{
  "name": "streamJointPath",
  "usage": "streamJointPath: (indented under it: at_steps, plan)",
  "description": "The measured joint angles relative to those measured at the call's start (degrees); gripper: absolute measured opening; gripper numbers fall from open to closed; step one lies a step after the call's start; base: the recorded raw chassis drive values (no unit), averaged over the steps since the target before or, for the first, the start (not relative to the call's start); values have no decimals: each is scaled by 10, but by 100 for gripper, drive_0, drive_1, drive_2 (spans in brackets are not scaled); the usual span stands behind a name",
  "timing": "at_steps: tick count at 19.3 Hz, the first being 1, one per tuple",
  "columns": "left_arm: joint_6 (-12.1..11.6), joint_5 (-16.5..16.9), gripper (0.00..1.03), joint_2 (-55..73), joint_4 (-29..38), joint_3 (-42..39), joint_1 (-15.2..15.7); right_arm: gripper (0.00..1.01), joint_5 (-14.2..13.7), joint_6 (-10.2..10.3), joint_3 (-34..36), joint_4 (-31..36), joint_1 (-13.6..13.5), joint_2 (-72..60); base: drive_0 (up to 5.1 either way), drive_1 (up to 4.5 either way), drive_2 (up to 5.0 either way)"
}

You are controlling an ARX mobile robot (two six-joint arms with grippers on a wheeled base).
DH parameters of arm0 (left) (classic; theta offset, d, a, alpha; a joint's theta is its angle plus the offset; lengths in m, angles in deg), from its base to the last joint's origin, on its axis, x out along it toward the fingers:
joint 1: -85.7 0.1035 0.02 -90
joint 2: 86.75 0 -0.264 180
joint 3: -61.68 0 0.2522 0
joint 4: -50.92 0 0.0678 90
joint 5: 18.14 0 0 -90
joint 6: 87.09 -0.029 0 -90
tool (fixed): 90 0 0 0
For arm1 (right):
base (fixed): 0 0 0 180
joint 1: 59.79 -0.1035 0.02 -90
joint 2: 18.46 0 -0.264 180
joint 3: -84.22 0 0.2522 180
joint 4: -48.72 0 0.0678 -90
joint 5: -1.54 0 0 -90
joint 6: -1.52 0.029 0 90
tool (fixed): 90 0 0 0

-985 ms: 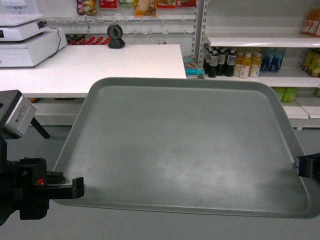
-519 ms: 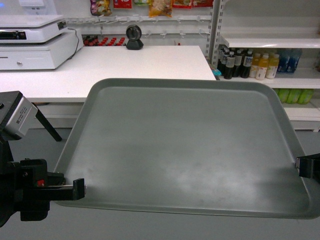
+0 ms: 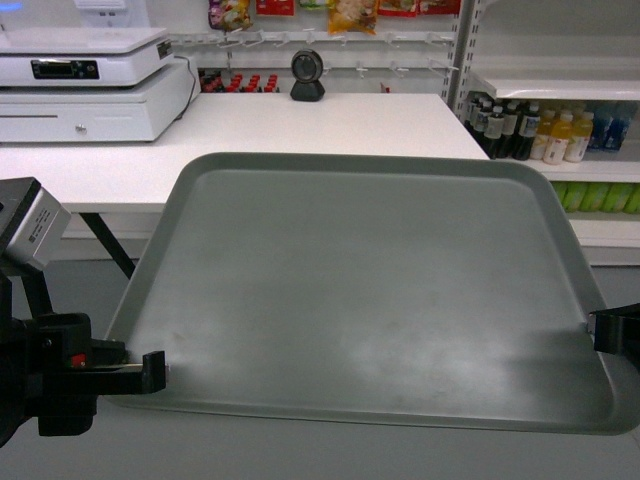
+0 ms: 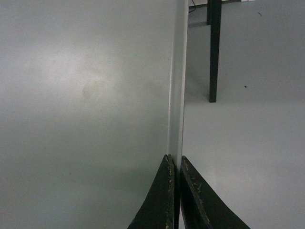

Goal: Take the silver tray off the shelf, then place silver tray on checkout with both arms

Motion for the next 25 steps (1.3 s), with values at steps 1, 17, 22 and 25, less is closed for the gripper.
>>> streamJointPath:
  at_steps: [1,17,22,25]
  plan:
    - [-1,0,3,0,-3,-1,0,2,0,0,0,0,-3,0,0,0,0]
    - [-1,0,3,0,1,-2,-1,2,0,0,0,-1,-2,0,-6,379,-392]
    - [-1,0,3,0,1,-2,-1,2,0,0,0,-2,-2,0,-2,384,-389]
    - [-1,0,3,0,2,-2,-1,2,0,0,0,-1,-2,0,5,392,-381]
